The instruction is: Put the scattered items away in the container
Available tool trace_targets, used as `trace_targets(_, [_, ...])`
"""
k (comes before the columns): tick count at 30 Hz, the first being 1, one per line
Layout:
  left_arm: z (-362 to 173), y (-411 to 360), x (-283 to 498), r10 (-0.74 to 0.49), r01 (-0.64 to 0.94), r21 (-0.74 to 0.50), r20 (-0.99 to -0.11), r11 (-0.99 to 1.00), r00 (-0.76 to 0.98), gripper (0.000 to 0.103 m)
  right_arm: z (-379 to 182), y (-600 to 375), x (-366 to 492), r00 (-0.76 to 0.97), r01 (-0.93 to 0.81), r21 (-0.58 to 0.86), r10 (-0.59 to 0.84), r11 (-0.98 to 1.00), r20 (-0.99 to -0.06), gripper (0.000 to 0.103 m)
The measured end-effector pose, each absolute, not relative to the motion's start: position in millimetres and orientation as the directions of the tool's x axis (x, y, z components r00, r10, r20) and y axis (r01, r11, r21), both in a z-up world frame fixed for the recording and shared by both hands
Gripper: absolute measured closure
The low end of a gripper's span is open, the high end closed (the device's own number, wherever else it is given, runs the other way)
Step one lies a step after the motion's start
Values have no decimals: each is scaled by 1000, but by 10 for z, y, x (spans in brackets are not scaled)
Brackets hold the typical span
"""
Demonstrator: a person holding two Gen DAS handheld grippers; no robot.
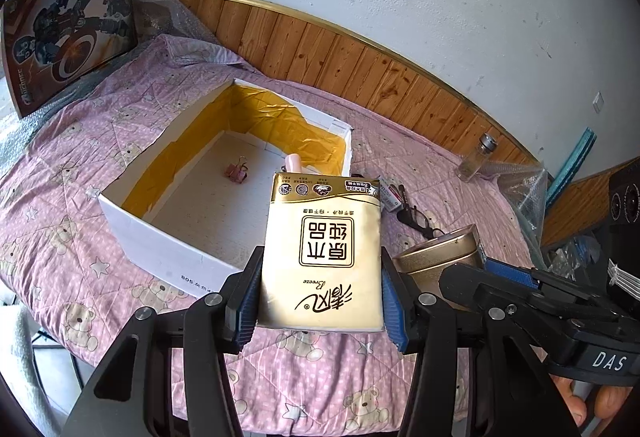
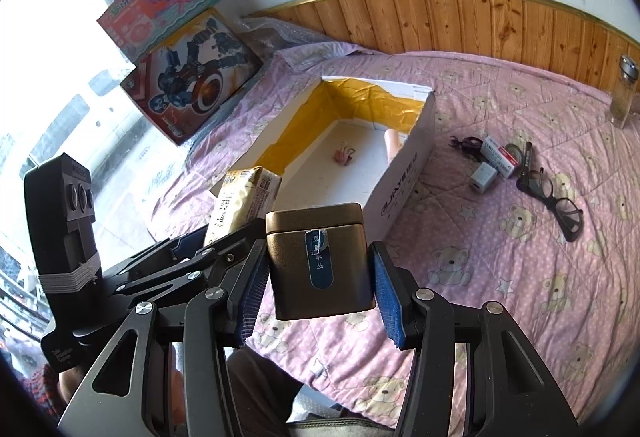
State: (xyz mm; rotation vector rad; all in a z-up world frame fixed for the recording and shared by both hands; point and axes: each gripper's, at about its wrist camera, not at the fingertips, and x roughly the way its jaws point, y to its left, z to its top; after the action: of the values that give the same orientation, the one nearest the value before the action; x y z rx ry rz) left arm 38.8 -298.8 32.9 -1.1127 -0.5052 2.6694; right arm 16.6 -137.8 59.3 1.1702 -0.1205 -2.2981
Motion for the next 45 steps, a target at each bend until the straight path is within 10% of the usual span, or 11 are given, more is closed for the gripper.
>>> trace_targets(45, [-81,-3491,-784,209,89,-316,-788,-944,-579,50,384,-2085,-1239,-380,504,285,-506,-815,-774,50])
